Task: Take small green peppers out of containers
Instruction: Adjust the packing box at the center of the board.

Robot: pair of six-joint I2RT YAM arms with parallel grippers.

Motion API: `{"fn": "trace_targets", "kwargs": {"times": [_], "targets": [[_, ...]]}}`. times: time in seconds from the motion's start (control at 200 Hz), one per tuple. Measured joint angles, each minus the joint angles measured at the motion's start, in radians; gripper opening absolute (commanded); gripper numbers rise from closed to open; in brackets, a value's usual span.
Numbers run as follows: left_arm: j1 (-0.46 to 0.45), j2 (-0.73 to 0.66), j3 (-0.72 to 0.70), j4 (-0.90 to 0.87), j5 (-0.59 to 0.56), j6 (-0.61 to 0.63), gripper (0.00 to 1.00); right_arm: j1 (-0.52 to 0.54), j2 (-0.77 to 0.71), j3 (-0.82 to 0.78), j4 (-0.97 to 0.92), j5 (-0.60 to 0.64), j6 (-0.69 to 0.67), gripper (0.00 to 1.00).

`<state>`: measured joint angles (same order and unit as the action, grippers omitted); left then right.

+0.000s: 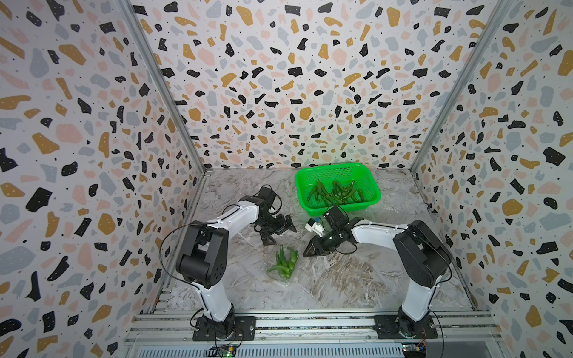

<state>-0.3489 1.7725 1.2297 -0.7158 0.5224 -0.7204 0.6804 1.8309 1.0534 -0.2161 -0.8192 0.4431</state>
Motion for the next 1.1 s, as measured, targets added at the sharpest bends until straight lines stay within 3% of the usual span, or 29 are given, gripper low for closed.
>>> {"fn": "trace_targets", "kwargs": {"times": [0.766,1.101], "targets": [[0.012,0.012,-0.029,0.116,0.012,0.001,0.98,0.051,-0.007,0.132,-0.083,-0.036,0.054,0.39],[0.011,-0.061,-0.082,0.077,0.021,-0.022,0.98,-0.049,0.041,0.207,-0.15,-0.031,-0.021,0.39]]}}
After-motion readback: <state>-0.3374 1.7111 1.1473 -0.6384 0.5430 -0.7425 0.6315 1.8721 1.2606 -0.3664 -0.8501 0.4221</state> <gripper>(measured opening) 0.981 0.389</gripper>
